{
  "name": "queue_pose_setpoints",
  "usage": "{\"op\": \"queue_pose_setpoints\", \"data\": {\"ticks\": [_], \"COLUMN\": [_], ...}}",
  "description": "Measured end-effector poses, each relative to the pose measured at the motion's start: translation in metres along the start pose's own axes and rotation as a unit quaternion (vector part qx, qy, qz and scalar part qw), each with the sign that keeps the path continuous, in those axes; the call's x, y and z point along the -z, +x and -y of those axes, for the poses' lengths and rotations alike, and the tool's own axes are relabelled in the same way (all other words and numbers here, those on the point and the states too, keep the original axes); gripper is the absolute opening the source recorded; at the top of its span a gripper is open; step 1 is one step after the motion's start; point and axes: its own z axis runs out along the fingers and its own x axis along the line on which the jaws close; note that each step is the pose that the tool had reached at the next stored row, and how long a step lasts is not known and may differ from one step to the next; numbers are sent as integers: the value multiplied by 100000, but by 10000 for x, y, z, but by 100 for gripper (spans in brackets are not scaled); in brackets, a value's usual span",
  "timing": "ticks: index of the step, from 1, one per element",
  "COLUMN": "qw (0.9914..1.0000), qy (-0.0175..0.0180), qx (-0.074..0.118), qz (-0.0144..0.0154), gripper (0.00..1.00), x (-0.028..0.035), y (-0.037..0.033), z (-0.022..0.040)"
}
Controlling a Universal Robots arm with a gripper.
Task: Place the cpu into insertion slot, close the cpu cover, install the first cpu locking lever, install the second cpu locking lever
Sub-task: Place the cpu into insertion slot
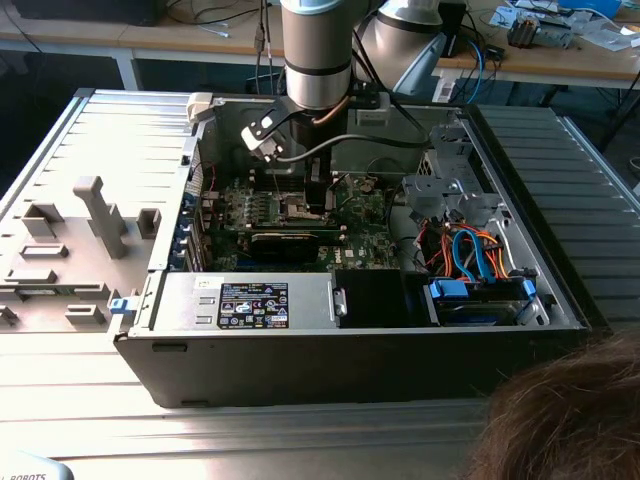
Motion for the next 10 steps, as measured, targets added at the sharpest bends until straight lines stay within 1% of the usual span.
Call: {"op": "queue_pose_setpoints", "data": {"ticks": [10], "qw": [99998], "qy": [-10], "qx": [-696], "qz": [51], "gripper": [55], "x": [-3], "y": [0], "z": [0]}}
